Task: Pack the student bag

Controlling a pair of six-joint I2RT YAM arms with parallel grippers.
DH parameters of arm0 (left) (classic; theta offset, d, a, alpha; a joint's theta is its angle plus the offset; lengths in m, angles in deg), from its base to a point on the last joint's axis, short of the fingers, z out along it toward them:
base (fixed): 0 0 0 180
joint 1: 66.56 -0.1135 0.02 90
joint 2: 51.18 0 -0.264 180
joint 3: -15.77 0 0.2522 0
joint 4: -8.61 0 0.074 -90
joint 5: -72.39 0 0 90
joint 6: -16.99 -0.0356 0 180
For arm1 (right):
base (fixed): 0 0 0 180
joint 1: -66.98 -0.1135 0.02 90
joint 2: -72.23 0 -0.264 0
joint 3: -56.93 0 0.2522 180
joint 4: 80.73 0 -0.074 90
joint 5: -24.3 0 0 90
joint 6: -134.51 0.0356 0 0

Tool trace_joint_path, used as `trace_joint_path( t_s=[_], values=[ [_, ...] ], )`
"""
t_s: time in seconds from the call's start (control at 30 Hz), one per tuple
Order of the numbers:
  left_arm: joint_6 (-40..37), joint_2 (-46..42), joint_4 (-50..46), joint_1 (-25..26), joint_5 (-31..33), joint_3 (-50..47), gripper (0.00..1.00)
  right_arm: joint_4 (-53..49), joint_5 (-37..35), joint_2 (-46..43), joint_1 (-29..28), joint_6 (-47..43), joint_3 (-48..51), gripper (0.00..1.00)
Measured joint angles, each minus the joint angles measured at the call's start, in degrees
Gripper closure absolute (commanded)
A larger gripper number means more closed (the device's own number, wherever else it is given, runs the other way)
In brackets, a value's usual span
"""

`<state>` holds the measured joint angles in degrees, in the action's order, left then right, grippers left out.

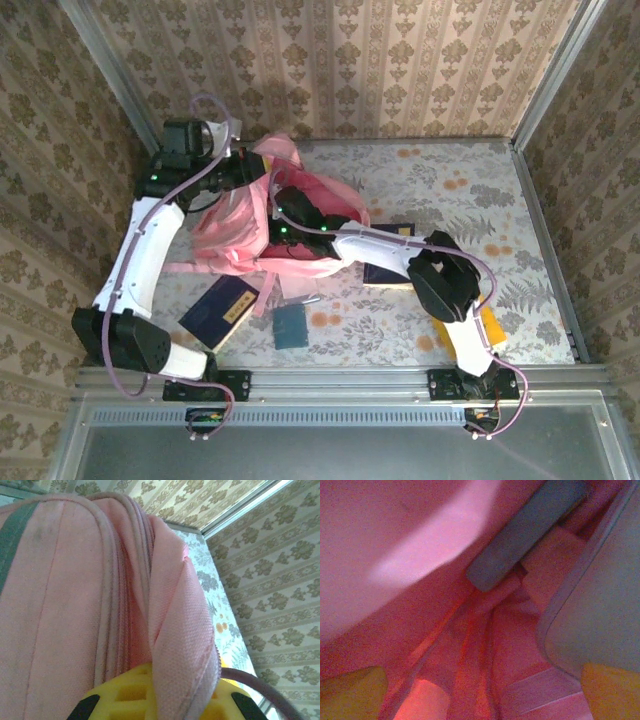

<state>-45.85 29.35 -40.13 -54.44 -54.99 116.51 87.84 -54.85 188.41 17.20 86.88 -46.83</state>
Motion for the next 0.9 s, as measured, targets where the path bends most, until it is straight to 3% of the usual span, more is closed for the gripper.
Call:
trace_joint_path(
  t_s=[0.2,0.4,0.63,0.73,0.9],
  values=[
    [2.4,-3.8,3.8,-2.0,-1.0,-3.5,1.00,-1.5,-5.1,-12.2,0.0,-8.8,7.4,0.05],
    [4.6,-5.1,5.4,-1.5,-3.2,-6.1,1.00,-2.9,-7.3,-20.7,0.1,-15.0,13.7,0.22],
    [5.5,-3.4,9.7,-3.0,-1.5,-6.4,1.00,-5.0,-8.5,-30.8,-0.7,-18.7,25.1,0.13],
    [5.6,-1.5,11.0,-3.1,-0.9,-6.1,1.00,-5.6,-8.7,-33.1,-1.0,-19.8,27.6,0.20],
    [4.5,3.3,10.8,-3.0,1.5,-2.8,1.00,-7.8,-7.1,-33.7,-1.9,-23.6,27.6,0.40]
  ],
)
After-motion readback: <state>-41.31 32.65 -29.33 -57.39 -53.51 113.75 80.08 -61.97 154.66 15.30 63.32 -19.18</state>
